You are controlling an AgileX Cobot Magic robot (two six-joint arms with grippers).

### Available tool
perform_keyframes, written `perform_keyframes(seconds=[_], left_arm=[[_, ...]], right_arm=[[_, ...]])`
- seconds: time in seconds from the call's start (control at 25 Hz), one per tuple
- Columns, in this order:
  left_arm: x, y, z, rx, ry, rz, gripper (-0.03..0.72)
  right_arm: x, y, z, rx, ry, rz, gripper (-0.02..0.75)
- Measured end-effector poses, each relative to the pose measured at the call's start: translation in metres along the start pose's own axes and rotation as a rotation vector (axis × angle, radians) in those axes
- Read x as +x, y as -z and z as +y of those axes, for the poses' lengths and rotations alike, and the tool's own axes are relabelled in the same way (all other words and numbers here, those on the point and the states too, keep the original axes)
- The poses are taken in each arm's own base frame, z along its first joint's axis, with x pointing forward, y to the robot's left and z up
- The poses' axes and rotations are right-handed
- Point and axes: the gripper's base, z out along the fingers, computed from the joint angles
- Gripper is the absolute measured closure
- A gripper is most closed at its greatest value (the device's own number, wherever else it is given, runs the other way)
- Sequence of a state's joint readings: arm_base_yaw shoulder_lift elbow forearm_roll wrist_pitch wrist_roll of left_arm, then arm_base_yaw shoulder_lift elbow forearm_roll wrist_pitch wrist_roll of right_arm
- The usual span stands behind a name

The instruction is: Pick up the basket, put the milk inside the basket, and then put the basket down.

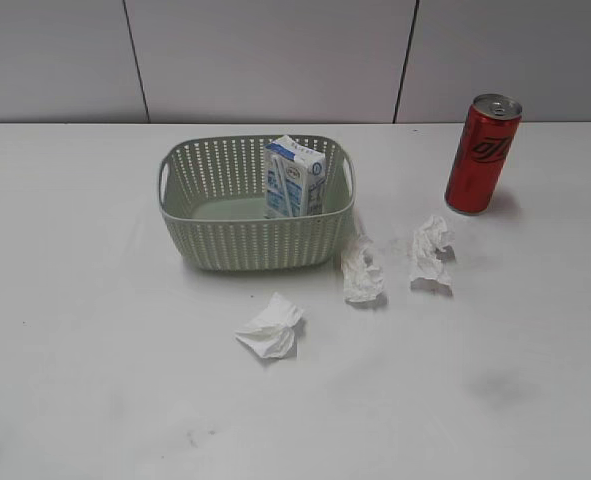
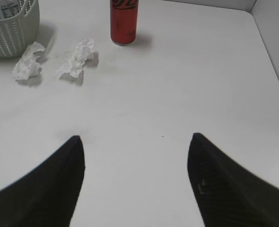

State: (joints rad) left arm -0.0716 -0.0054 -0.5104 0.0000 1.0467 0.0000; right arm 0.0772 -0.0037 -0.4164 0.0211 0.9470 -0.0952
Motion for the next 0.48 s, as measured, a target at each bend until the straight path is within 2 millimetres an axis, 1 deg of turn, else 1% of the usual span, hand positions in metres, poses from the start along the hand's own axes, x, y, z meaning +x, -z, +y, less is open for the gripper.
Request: perform_keyframes(seconds=[0.48], left_arm=[[0.0000,0.0000,0.0004,-0.005,-0.003,0.000,0.124]], right_arm=[[0.0000,0.0000,0.0001,-0.001,-0.001,0.000,0.200]])
